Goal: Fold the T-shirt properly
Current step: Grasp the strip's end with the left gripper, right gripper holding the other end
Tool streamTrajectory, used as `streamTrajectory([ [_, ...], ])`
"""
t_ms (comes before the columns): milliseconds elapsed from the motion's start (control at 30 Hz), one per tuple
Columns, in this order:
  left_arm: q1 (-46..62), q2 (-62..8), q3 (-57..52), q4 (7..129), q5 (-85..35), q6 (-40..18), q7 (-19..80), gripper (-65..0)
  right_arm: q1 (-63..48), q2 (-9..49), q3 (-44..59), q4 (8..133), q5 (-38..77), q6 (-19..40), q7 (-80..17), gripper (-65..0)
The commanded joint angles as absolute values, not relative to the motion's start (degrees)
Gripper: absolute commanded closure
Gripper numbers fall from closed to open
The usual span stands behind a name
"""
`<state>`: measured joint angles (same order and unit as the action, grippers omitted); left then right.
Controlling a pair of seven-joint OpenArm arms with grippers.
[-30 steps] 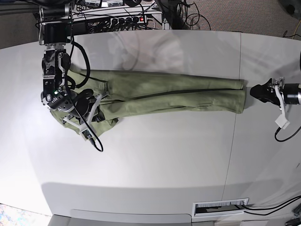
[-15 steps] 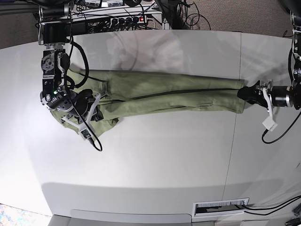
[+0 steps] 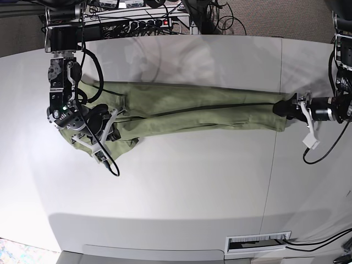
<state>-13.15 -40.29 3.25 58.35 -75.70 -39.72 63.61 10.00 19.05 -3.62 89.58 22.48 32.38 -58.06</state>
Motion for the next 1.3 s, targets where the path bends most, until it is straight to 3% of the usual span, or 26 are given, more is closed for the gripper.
streamTrajectory([
  [0,-14.3,-41.2,2.6,58.4,-76.5,-40.0,63.0,-28.8,11.4,19.9,-3.3,90.5,23.1,32.3,-57.0,0.0],
  [500,-14.2,-34.0,2.6,57.0,-72.4,-40.0,63.2,-27.7,11.4,19.9,-3.3,91.1,23.0,32.3,-57.4,0.0],
  [600,-14.3,-33.5,2.6,57.0,-70.5,-40.0,62.5,-19.7,11.4,19.9,-3.3,91.4,23.0,32.2,-57.4,0.0],
  [733,-14.3,-33.7,2.6,57.0,-67.1,-40.0,58.2,0.0,11.4,20.0,-2.5,91.5,23.0,32.2,-57.5,0.0],
  [1067,-14.3,-40.2,2.6,57.0,-66.8,-40.0,55.8,0.0,11.2,20.1,12.7,91.5,23.1,32.4,-62.3,0.0],
  [1267,-14.3,-45.5,2.6,57.0,-73.5,-40.0,56.9,0.0,10.2,21.1,12.3,91.5,22.4,33.0,-59.9,0.0],
])
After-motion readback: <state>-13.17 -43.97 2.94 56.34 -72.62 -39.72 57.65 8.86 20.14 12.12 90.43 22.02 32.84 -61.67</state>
